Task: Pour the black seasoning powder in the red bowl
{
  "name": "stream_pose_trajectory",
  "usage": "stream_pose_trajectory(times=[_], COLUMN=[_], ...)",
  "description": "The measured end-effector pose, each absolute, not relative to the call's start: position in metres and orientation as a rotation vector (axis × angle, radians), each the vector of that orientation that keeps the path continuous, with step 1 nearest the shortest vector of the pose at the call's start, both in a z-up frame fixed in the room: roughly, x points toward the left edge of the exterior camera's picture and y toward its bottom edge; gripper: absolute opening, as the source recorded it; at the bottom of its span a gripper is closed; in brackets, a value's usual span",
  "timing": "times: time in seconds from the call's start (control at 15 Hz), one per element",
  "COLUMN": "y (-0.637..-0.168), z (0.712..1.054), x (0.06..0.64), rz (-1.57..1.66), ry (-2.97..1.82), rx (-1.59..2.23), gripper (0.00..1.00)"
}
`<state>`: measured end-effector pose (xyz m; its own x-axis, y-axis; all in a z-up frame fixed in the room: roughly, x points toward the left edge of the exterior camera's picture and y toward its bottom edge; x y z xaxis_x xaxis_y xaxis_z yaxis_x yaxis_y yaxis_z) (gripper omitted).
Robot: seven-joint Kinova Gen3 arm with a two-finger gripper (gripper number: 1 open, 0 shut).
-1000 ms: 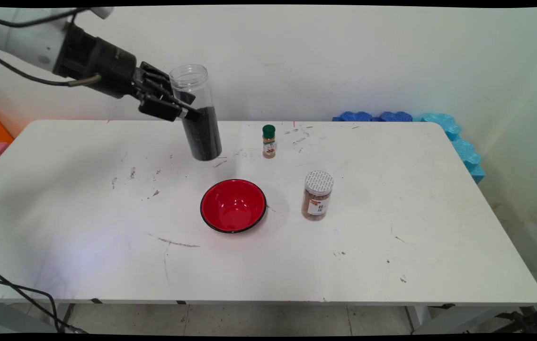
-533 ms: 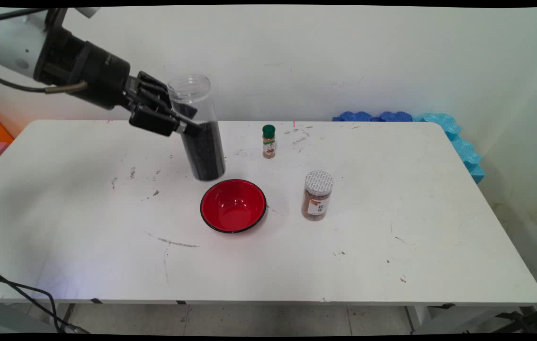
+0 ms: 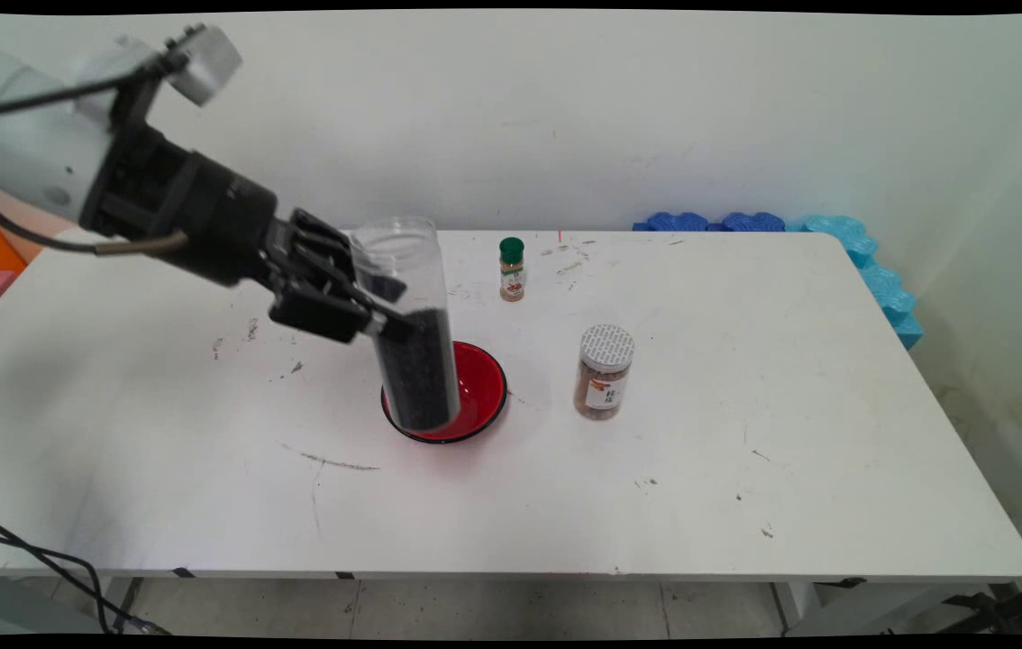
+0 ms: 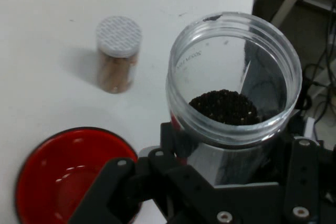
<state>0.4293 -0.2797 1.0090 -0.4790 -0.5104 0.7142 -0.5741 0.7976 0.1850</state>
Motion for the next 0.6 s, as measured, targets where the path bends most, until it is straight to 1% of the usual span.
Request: stream_pose_trajectory(times=[0.27, 0.6], y=[-0.275, -0.279], z=[0.991, 0.959], x=[0.41, 0.387], rz=[0.033, -0.059], ry=[-2.167, -2.172], rx=[0.819, 0.908], gripper=[0.0, 0.0])
